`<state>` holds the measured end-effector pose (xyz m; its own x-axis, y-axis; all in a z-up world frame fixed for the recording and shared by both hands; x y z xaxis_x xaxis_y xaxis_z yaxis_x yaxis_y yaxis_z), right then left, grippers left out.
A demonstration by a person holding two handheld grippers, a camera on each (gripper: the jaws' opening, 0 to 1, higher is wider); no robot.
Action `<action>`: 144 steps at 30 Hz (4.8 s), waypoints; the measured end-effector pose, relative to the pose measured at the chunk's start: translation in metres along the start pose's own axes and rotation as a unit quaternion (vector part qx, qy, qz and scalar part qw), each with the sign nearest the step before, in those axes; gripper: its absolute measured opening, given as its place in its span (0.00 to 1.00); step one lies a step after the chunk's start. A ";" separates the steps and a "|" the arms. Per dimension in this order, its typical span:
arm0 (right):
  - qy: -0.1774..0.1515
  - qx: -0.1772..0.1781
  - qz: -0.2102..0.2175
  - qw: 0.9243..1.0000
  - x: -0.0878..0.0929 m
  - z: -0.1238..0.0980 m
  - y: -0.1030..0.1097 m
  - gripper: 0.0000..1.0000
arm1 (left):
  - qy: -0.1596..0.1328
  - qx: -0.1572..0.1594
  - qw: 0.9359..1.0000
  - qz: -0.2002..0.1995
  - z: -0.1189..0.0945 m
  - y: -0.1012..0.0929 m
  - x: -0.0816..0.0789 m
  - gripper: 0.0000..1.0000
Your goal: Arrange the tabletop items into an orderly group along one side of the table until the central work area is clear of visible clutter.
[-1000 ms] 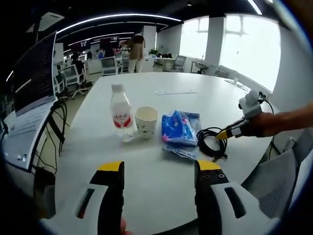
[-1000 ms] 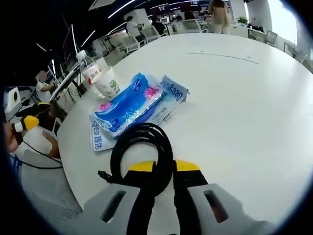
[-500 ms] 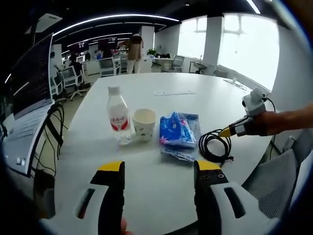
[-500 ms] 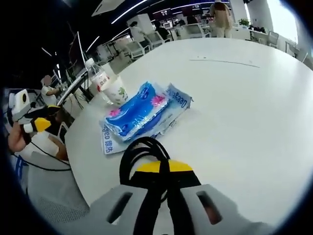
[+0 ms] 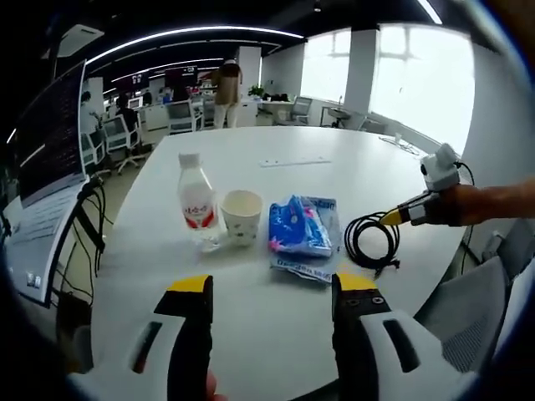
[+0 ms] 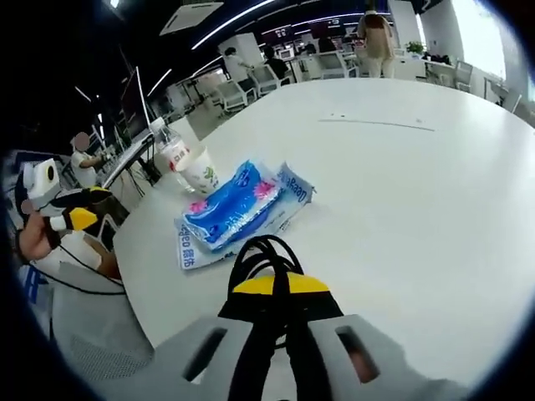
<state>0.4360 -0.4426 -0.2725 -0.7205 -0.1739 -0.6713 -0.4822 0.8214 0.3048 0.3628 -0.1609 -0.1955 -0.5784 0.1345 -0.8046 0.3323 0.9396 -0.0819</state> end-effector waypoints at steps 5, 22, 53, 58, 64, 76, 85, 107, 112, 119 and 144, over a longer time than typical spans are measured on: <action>-0.002 0.008 0.002 1.000 0.002 -0.009 -0.008 0.00 | 0.001 0.001 1.000 0.000 -0.001 -0.001 0.001 0.57; -0.007 0.054 0.017 0.998 0.012 -0.046 -0.053 0.00 | -0.002 0.011 1.000 0.007 0.001 -0.005 -0.005 0.57; 0.004 0.086 0.095 0.992 0.045 -0.055 -0.111 0.01 | 0.007 0.013 1.000 0.010 0.000 -0.008 -0.003 0.58; 0.007 0.085 0.101 0.991 0.048 -0.056 -0.113 0.01 | 0.008 0.012 1.000 0.010 -0.001 -0.008 -0.004 0.58; 0.007 0.095 0.106 0.990 0.051 -0.057 -0.118 0.02 | 0.010 0.011 1.000 0.011 -0.001 -0.007 -0.003 0.58; 0.010 0.087 0.118 0.989 0.051 -0.057 -0.114 0.10 | 0.009 0.011 1.000 0.010 0.000 -0.004 -0.005 0.58; 0.007 0.085 0.111 0.990 0.044 -0.058 -0.113 0.11 | 0.007 0.009 1.000 0.007 0.000 -0.001 -0.006 0.58; -0.003 0.062 0.069 0.996 0.011 -0.044 -0.092 0.15 | 0.004 0.007 1.000 0.000 -0.001 0.003 -0.005 0.58; -0.002 0.053 0.060 0.997 0.005 -0.037 -0.083 0.16 | 0.005 0.006 1.000 -0.002 -0.002 0.004 -0.003 0.58; 0.006 0.037 0.037 0.999 -0.005 -0.023 -0.068 0.15 | 0.006 0.007 1.000 -0.003 -0.004 0.005 -0.002 0.58; 0.015 -0.034 -0.041 0.998 -0.065 0.050 -0.002 0.15 | 0.003 -0.005 1.000 -0.021 -0.007 0.009 0.002 0.58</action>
<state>0.5081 -0.4054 -0.2634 -0.6909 -0.2567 -0.6758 -0.5729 0.7646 0.2953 0.3594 -0.1501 -0.1937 -0.5959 0.0960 -0.7973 0.2999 0.9476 -0.1100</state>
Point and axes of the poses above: the point that each gripper's makers call its tool centre point, and the gripper's own axes: z roughly forward along the fingers, y roughly to its left, x roughly out of its underside, the point moved 2 cm from there along -z, roughly backward along the fingers, and after that the axes turned 2 degrees about y, right-handed, at the moved point
